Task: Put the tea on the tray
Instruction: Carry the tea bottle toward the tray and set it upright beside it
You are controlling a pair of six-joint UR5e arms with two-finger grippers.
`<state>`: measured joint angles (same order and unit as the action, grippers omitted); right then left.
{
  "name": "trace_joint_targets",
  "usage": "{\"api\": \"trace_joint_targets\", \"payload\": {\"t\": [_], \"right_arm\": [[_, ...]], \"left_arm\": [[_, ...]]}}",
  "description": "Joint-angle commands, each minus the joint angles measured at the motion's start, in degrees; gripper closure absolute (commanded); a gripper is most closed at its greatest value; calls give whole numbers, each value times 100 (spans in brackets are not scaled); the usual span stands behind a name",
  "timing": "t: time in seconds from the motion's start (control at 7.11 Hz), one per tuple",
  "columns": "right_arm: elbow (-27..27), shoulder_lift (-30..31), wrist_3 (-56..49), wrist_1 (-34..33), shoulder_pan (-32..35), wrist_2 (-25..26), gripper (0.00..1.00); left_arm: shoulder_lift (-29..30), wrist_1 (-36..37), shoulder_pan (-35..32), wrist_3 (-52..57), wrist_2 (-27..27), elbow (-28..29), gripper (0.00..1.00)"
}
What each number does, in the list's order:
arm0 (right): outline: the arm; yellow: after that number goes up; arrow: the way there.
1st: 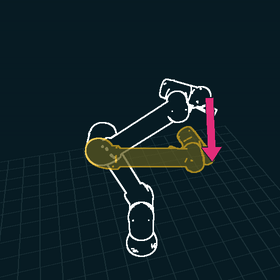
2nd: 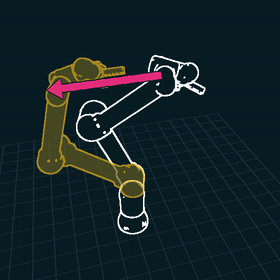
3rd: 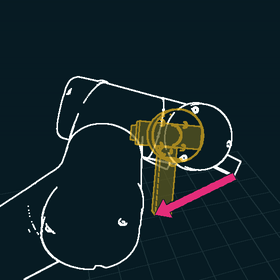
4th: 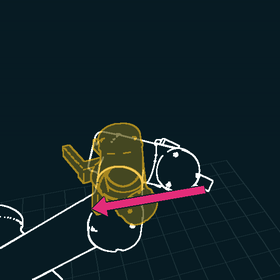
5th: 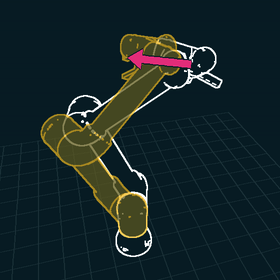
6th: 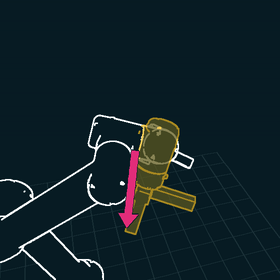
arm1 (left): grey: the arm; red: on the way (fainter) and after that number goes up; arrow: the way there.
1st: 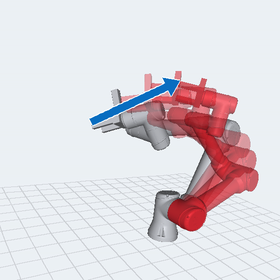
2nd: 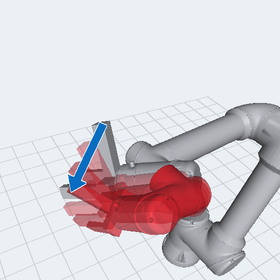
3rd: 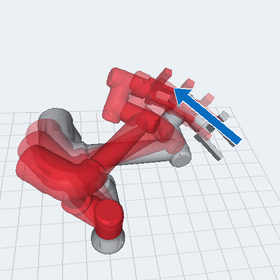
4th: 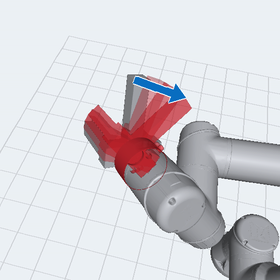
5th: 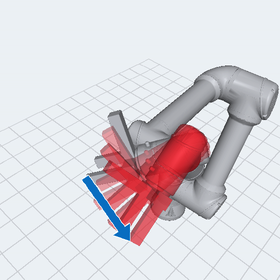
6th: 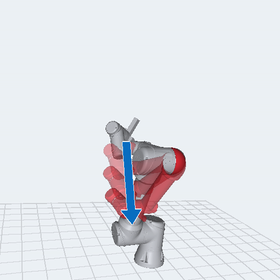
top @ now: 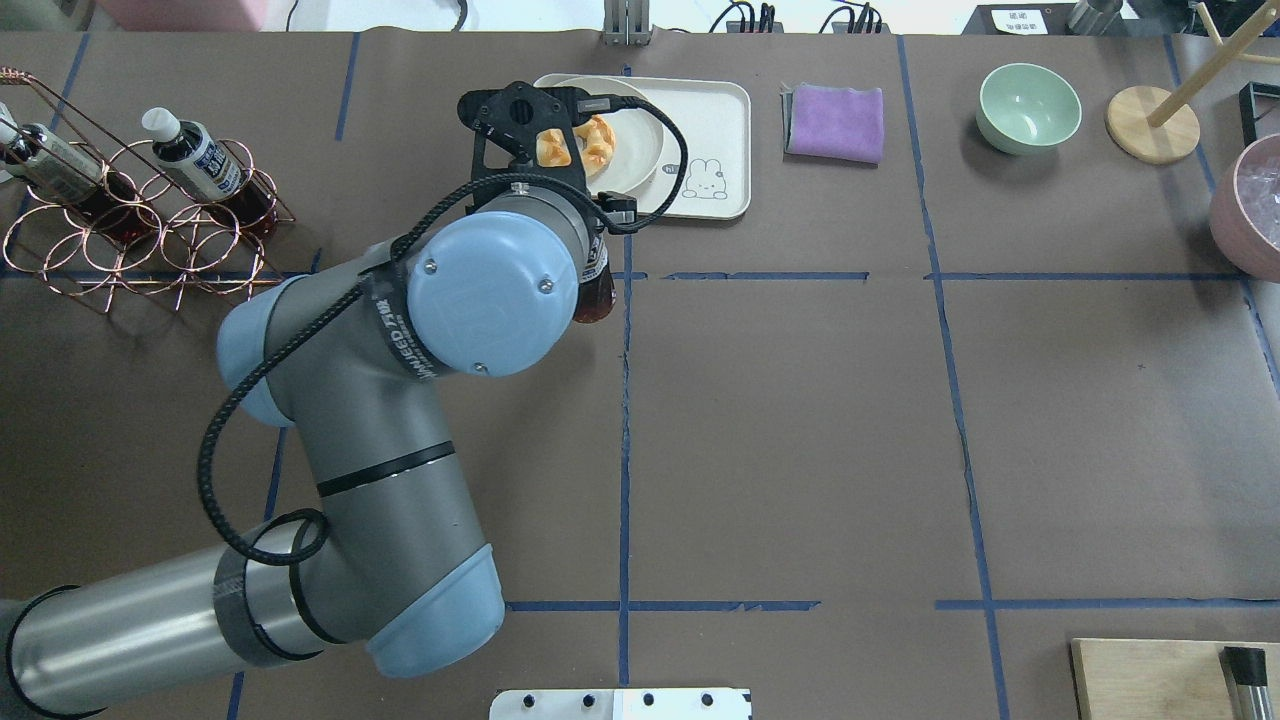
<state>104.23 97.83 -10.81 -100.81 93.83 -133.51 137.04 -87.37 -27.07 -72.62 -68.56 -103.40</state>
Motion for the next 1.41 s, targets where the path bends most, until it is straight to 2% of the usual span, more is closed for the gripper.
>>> {"api": "trace_joint_targets", "payload": {"t": [0.0, 0.14, 0.42, 0.7, 0.84, 1.12, 1.27], "right_arm": [[1, 0, 0, 0, 4, 0, 0], [1, 0, 0, 0, -5, 0, 0], [-17, 0, 0, 0, 4, 0, 0], [-34, -18, -9, 0, -5, 0, 0], [-43, -27, -9, 0, -5, 9, 0], [-43, -27, -9, 0, -5, 9, 0], [-43, -27, 0, 0, -5, 9, 0]], "left_arm": [[619, -60, 227, -269, 358, 782, 94], [927, -96, 289, -384, 474, 1204, 94], [966, -96, 351, -385, 484, 1332, 94], [677, -131, 317, -306, 467, 965, 94], [275, -140, 316, -236, 466, 562, 94], [192, -324, 325, -165, 466, 575, 94], [174, -324, 438, -156, 484, 724, 74]]}}
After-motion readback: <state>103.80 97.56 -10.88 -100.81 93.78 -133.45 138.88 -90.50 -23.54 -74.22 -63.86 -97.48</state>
